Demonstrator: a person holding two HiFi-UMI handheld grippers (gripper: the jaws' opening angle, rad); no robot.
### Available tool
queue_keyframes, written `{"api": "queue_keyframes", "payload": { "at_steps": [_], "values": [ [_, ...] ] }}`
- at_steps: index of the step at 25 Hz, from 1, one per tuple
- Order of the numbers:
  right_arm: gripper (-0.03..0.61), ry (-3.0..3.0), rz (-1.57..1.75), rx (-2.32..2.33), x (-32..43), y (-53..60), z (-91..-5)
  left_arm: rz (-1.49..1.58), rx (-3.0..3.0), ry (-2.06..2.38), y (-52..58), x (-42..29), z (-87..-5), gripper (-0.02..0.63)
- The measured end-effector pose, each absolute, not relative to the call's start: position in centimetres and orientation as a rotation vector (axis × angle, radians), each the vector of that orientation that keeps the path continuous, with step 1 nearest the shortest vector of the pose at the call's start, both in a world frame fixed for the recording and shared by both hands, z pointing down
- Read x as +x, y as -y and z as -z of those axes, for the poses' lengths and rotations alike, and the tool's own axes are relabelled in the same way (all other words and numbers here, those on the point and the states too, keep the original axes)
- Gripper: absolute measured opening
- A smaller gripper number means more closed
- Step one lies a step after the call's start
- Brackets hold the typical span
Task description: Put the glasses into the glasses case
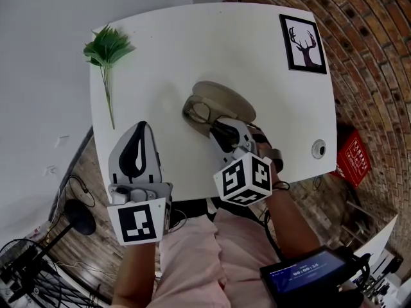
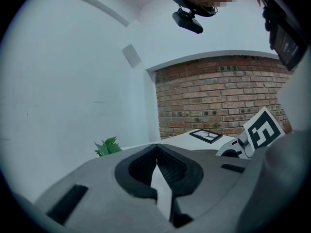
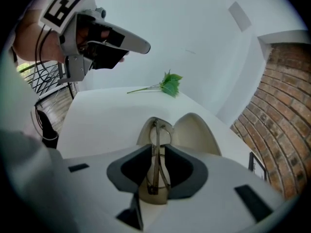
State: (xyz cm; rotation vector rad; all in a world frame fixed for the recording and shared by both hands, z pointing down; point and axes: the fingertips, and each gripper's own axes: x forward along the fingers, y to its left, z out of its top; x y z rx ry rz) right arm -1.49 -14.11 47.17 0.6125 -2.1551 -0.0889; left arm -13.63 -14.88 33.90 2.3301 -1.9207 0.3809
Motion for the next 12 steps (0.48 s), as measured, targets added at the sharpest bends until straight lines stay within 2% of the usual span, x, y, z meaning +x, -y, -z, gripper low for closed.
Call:
{"api": "queue_keyframes", "payload": {
  "at_steps": [12],
  "values": [
    [0.091,2.126,0.062,0.587,-1.1,12.7,-48.5,-0.395,2.323,1.91,14.6,-13.5,-34.2,0.009]
  ]
}}
